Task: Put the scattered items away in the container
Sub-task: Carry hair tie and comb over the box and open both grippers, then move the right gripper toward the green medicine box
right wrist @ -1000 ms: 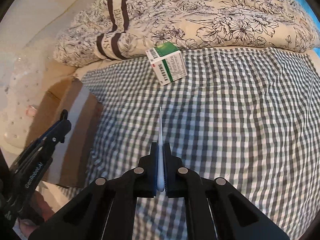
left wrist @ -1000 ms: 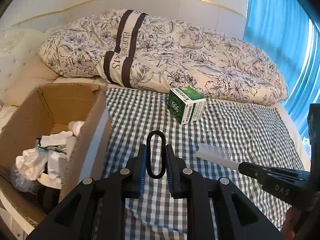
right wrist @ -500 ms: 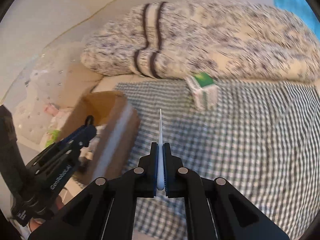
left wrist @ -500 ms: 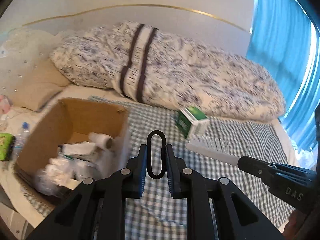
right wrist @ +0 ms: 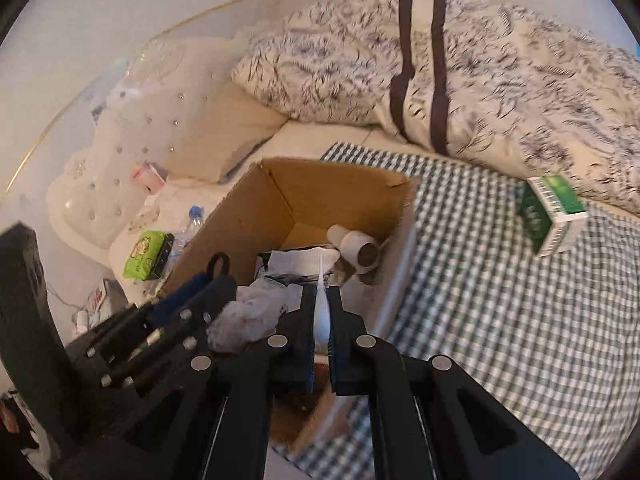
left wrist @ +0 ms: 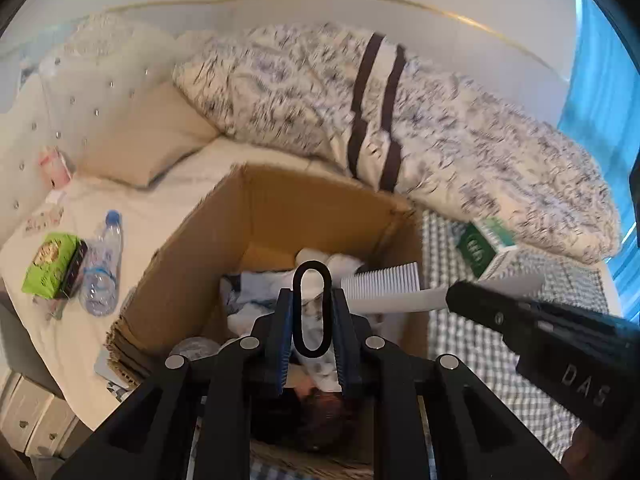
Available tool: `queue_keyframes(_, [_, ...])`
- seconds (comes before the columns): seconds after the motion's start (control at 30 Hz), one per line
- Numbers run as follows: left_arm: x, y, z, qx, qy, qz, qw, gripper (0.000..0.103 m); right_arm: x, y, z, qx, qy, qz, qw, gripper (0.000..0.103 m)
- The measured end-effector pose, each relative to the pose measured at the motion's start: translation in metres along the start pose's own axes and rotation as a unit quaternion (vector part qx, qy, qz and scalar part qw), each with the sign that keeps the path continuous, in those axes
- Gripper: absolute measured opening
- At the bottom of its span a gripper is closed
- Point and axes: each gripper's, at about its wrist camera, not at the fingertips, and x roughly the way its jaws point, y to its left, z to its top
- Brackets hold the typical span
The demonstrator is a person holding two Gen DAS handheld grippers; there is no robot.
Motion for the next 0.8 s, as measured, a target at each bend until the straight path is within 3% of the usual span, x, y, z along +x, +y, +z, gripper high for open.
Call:
queue_keyframes(0.13, [0.028, 0.014, -0.002, -0.013, 0.02, -0.002, 0.9997, 0.019, 0.028, 0.002, 0.004, -0.01, 0.018, -0.017, 1.0, 0.004])
queue_keyframes(0.17, [0.032, 0.016, -0.002, -0.014, 0.02, -0.003, 0.9997, 0.025, 0.031, 0.002, 0.004, -0.012, 0.014, -0.024, 1.0, 0.005])
queue_keyframes(0.2, [0.034, 0.017, -0.002, -0.014, 0.02, -0.001, 0.9997, 0.042, 0.03, 0.003, 0.004, -0.014, 0.011, -0.029, 0.999, 0.012])
queue_keyframes(0.23, [0.037, 0.016, -0.001, -0.013, 0.019, 0.004, 0.9997, 0.057, 0.029, 0.004, 0.005, -0.018, 0.006, -0.034, 0.999, 0.022])
queue_keyframes(0.27, [0.038, 0.015, 0.0, -0.012, 0.018, 0.015, 0.9997, 0.077, 0.026, 0.004, 0.005, -0.022, -0.009, -0.041, 0.999, 0.051])
queue_keyframes(0.33, [0.035, 0.01, 0.002, -0.012, 0.005, 0.03, 0.9995, 0.085, 0.013, 0.005, 0.006, -0.022, -0.047, -0.056, 0.997, 0.081])
queue_keyframes(0.43, [0.031, 0.002, 0.009, -0.01, -0.002, 0.026, 0.9996, 0.087, -0.009, 0.0, 0.008, -0.026, -0.083, -0.071, 0.994, 0.082])
queue_keyframes(0.8, [-0.029, -0.08, 0.004, 0.033, -0.034, -0.001, 0.9989, 0.09, -0.111, -0.067, -0.015, 0.034, -0.137, -0.082, 0.987, 0.082])
